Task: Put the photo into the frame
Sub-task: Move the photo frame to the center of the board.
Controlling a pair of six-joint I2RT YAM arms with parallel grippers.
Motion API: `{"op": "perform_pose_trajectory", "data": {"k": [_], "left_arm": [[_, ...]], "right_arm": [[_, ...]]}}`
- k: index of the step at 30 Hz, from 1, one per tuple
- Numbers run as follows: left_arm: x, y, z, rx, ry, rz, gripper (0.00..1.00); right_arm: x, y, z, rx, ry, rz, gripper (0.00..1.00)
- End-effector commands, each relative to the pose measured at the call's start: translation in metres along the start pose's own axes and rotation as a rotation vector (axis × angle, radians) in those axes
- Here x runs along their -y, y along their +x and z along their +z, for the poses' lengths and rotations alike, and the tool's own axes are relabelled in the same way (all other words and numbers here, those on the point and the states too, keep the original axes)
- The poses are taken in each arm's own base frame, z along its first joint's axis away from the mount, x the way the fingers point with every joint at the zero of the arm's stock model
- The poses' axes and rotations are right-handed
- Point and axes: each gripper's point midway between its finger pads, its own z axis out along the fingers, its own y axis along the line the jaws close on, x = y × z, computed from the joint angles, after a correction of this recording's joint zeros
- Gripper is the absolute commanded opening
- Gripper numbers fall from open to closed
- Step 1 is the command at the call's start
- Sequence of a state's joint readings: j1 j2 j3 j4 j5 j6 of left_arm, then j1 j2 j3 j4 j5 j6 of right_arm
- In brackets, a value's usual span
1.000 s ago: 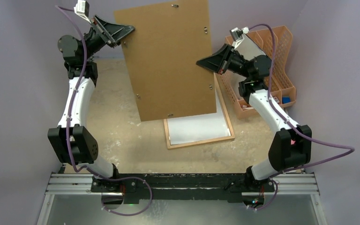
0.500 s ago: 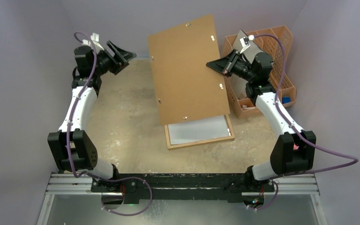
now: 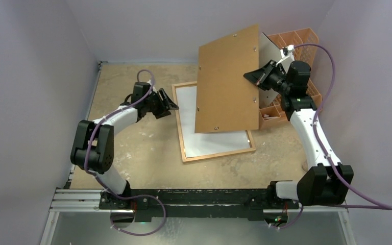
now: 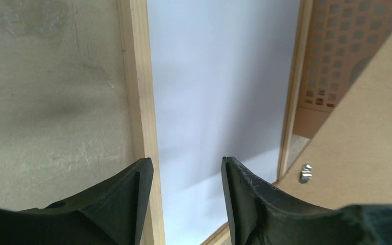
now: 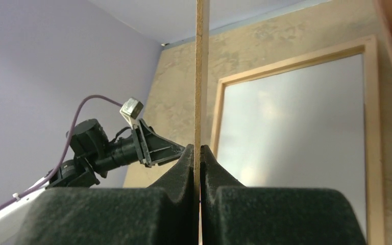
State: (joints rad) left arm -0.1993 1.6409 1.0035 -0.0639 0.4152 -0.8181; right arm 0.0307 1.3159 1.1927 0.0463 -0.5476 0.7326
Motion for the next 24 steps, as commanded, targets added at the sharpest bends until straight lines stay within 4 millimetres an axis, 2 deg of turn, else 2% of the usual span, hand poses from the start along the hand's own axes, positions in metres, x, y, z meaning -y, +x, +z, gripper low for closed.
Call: {"op": "perform_pose_trajectory", "data": {"k": [1, 5, 8, 11, 15, 19, 24], "left_arm": [[-0.006, 0.004, 0.027, 0.014, -0.029, 0.061, 0.52], [-0.022, 0.029, 0.046, -0.058, -0.092, 0.09, 0.47], [-0.031, 0.041, 0.057, -0.089, -0.141, 0.119, 0.44], [-0.044, 0.046, 0.061, -0.1, -0.201, 0.126, 0.35], [-0.064, 0.036, 0.054, -0.047, -0.322, 0.161, 0.23], [-0.076, 0.026, 0.04, -0.017, -0.41, 0.232, 0.21], [-0.09, 0.021, 0.017, -0.021, -0.484, 0.281, 0.2]], "right_arm": [[-0.021, -0.025, -0.019, 0.092, 0.012, -0.1, 0.0], [-0.022, -0.02, -0.021, 0.084, 0.007, -0.097, 0.0], [-0.023, -0.015, -0.021, 0.063, -0.008, -0.085, 0.0], [-0.026, -0.013, -0.02, 0.045, -0.026, -0.08, 0.0], [-0.021, -0.002, -0.016, -0.014, -0.034, -0.05, 0.0], [-0.011, -0.002, -0.01, -0.017, 0.001, -0.061, 0.0], [-0.004, 0.013, -0.006, -0.069, -0.017, -0.021, 0.0]]}}
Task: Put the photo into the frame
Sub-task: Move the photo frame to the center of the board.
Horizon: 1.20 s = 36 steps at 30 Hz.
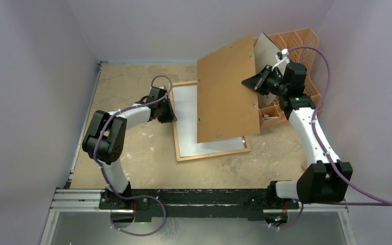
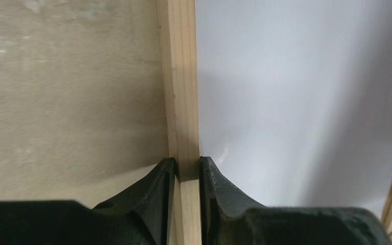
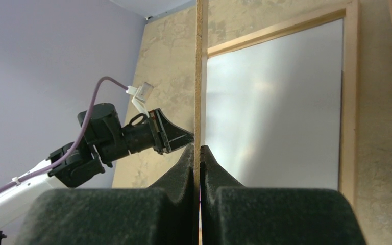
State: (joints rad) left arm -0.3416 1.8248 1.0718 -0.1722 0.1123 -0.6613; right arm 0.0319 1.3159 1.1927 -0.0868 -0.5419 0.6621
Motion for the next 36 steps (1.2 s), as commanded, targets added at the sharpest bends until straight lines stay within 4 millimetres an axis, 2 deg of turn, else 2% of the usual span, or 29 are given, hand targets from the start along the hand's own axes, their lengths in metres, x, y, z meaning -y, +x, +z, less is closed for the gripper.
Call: {"op": "perform_pose_trajectory", "data": {"k": [1, 6, 13, 18, 24, 29, 36], "left_arm": [[-0.048, -0.009, -0.024, 0.029, -0.182, 0.065, 0.2], [-0.066, -0.009, -0.046, 0.023, -0.167, 0.026, 0.21], [-0.089, -0.012, -0.073, 0.004, -0.136, 0.02, 0.25], [-0.096, -0.009, -0.074, -0.02, -0.143, 0.029, 0.32], [-0.099, -0.024, -0.087, 0.018, -0.154, -0.034, 0.41], [-0.094, -0.042, -0.096, 0.08, -0.14, -0.076, 0.39], [-0.105, -0.048, -0.085, 0.081, -0.158, -0.127, 0.33]], "right_arm": [[-0.024, -0.004, -0.002, 0.0, -0.105, -0.011, 0.0], [-0.032, 0.022, 0.009, -0.047, -0.156, 0.036, 0.0], [-0.051, 0.057, 0.038, -0.137, -0.205, 0.094, 0.0], [-0.063, 0.077, 0.06, -0.194, -0.239, 0.13, 0.0], [-0.063, 0.091, 0.079, -0.25, -0.247, 0.161, 0.0], [-0.062, 0.103, 0.088, -0.277, -0.287, 0.184, 0.0], [-0.063, 0.111, 0.107, -0.272, -0.315, 0.196, 0.0]]}}
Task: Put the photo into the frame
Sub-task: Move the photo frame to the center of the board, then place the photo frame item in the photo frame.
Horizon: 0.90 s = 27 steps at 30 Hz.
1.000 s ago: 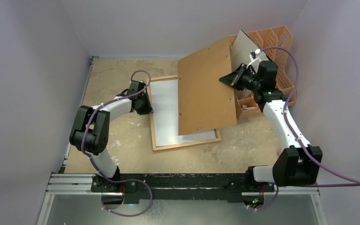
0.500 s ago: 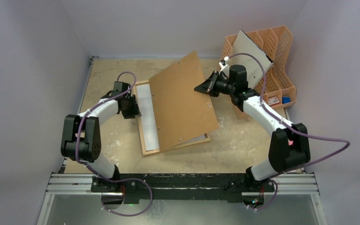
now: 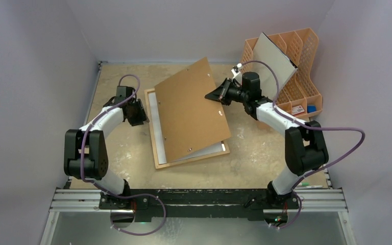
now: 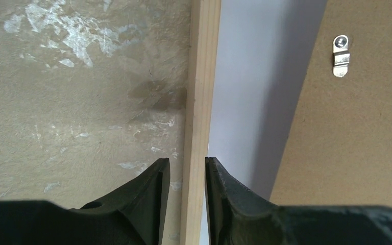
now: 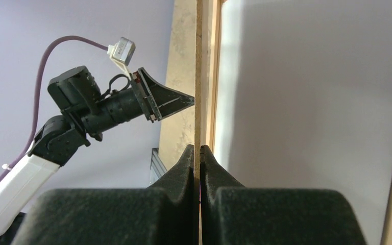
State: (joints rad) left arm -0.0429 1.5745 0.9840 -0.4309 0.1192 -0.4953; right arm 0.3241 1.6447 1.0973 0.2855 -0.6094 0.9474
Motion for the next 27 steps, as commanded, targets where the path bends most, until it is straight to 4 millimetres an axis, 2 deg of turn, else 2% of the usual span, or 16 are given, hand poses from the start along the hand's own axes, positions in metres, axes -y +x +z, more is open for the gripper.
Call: {"op": "perform_pose_trajectory", "data": {"k": [1, 5, 14, 15, 23, 27], "left_arm": [[0.003, -0.023, 0.001, 0.049, 0.012, -0.046, 0.32], [-0.002, -0.024, 0.007, 0.04, 0.001, -0.066, 0.31], [0.0, -0.014, 0.02, -0.007, 0.039, -0.083, 0.3], [-0.006, -0.016, 0.02, -0.005, 0.035, -0.097, 0.31], [-0.011, -0.012, 0.024, -0.027, 0.039, -0.111, 0.31], [-0.01, -0.011, 0.026, -0.031, 0.045, -0.112, 0.31]], "right_arm": [[-0.04, -0.009, 0.007, 0.02, -0.146, -0.057, 0.0], [-0.032, -0.003, 0.018, -0.002, -0.138, -0.049, 0.0], [-0.012, 0.007, 0.037, -0.042, -0.119, -0.001, 0.0], [-0.012, 0.007, 0.038, -0.042, -0.12, 0.004, 0.0], [-0.014, -0.003, 0.043, 0.005, -0.132, -0.022, 0.0], [-0.009, -0.004, 0.049, -0.003, -0.114, -0.03, 0.0]]}}
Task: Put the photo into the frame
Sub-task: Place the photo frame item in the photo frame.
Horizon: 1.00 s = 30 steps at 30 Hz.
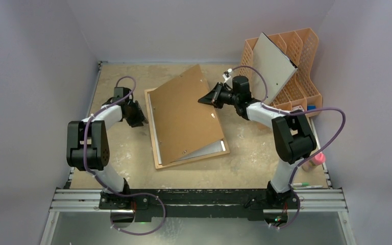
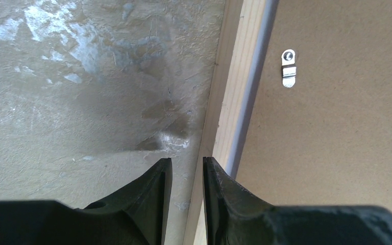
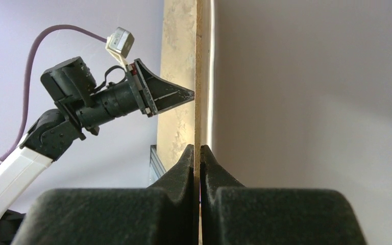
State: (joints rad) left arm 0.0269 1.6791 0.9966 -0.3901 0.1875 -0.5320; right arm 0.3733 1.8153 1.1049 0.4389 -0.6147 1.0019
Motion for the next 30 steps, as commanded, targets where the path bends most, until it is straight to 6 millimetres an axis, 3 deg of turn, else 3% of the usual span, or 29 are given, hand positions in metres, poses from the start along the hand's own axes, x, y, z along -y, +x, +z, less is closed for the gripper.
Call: {"op": "perform_pose_trajectory", "data": {"k": [1, 9, 23, 30], "left_arm": [[0.006, -0.009, 0.003, 0.016, 0.035, -0.008, 0.31], [0.006, -0.007, 0.005, 0.007, 0.039, -0.008, 0.31], [0.014, -0.001, 0.006, -0.003, 0.094, -0.024, 0.31], [0.01, 0.011, 0.011, -0.037, 0.096, -0.045, 0.27]], "right_arm": [[-0.035, -0.021, 0.006, 0.047, -0.095, -0.076, 0.0], [-0.014, -0.014, 0.02, 0.016, -0.049, -0.04, 0.0], [0.019, 0.007, 0.02, -0.016, 0.053, 0.048, 0.01], [0.022, 0.016, 0.021, -0.022, 0.054, 0.085, 0.06]]}}
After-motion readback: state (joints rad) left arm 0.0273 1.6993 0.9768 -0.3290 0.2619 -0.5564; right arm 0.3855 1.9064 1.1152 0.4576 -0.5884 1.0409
